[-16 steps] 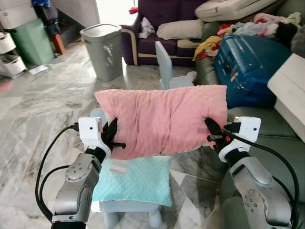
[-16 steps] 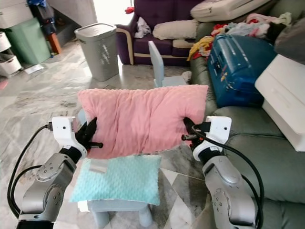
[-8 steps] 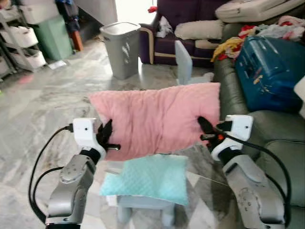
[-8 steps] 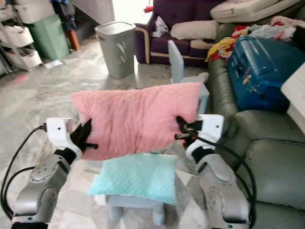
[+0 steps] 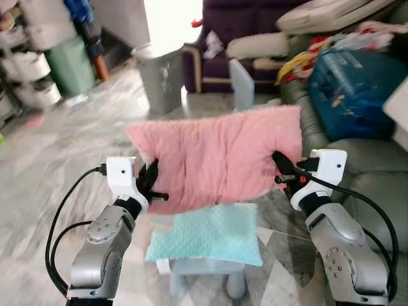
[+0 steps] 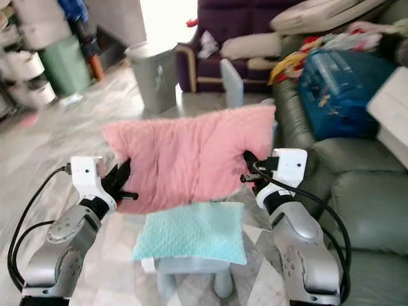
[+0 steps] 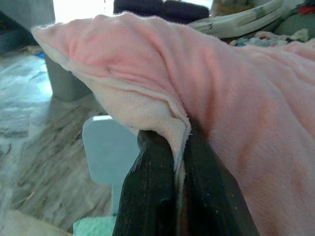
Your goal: Move the pillow to the sofa
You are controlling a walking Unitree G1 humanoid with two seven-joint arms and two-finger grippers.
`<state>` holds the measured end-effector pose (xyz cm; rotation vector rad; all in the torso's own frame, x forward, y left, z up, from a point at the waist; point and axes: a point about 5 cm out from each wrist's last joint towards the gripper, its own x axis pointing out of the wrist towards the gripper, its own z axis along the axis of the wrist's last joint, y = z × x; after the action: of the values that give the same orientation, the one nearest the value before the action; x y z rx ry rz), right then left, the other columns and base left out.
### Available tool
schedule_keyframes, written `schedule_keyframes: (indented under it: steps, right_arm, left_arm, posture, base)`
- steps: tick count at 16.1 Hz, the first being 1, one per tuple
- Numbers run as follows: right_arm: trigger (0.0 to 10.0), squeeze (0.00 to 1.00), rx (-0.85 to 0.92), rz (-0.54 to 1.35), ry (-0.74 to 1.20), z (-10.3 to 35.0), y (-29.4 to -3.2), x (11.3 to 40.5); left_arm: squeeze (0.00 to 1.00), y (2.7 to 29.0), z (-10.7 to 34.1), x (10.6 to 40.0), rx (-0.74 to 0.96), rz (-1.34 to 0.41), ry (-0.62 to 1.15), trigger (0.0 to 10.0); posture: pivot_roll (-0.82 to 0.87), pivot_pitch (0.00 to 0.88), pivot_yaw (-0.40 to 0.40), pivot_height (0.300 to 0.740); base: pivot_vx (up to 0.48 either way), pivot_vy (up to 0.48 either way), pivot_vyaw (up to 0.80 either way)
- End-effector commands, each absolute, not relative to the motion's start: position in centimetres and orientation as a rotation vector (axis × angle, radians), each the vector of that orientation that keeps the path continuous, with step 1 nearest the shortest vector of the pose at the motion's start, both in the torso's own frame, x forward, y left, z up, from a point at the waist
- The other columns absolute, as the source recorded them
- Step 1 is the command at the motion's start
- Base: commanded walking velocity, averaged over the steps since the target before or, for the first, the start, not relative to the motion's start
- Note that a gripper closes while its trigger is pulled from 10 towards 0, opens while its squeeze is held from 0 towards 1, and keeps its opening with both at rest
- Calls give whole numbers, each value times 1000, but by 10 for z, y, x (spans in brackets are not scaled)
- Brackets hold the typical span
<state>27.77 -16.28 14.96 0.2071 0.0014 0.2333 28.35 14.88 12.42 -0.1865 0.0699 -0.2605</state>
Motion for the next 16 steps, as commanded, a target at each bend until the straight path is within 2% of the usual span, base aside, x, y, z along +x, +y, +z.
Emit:
schedule_keyframes:
  steps: [1,4,12,16]
  right_arm:
    - [10000,0,222,272,-25,155,-151,279]
    - [10000,0,222,270,-22,154,-151,278]
    - [10000,0,202,274,-22,158,-153,280]
    - [10000,0,193,274,-12,158,-155,283]
  left_arm:
    - [0,156,129,284,-173,-248,57,10000]
    - [0,155,128,285,-173,-250,64,10000]
    - [0,146,129,287,-168,-295,45,10000]
    - [0,147,130,289,-181,-267,28,10000]
  posture:
    - [-138,0,55,740]
    - [-146,0,54,740]
    - [-157,0,44,740]
    - [-164,0,38,740]
  base:
    - [0,454,0]
    - [0,465,0]
    - [0,0,0]
    - [0,0,-800]
